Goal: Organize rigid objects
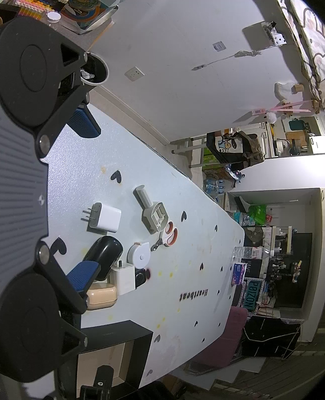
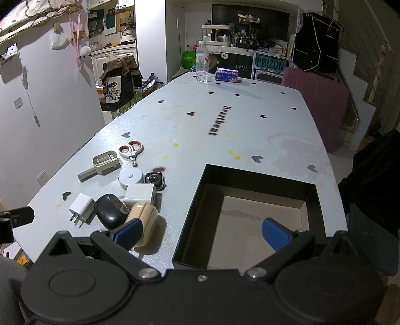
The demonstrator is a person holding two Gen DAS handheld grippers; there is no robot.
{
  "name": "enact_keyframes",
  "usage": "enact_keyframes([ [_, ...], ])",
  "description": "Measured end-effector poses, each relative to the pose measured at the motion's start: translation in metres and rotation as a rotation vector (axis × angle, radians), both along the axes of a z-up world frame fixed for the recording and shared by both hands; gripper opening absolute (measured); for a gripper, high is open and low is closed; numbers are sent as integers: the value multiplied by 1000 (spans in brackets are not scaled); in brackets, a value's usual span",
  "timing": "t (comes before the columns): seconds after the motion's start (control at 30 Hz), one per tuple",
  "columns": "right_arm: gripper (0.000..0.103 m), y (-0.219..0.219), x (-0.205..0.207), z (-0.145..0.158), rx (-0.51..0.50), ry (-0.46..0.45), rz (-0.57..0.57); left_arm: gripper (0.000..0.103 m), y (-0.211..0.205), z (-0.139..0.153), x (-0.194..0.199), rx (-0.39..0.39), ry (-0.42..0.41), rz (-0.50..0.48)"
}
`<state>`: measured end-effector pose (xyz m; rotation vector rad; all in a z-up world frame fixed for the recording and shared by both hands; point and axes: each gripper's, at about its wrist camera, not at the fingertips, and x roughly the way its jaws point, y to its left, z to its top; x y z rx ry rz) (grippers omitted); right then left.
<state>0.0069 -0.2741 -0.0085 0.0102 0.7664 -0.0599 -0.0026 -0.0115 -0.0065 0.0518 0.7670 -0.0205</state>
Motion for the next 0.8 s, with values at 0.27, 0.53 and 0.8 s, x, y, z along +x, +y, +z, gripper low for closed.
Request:
enact_keyframes([
  [0.27,103,-1,-1,-1,0,0,0,103,-3,-3,0,1,0,-1],
  [0.53,103,0,0,1,-1,1,1,103,1,-6,1,0,1,-3],
  [0.8,103,0,0,-1,-1,2,1,103,2,-5,1,1,1,-3],
])
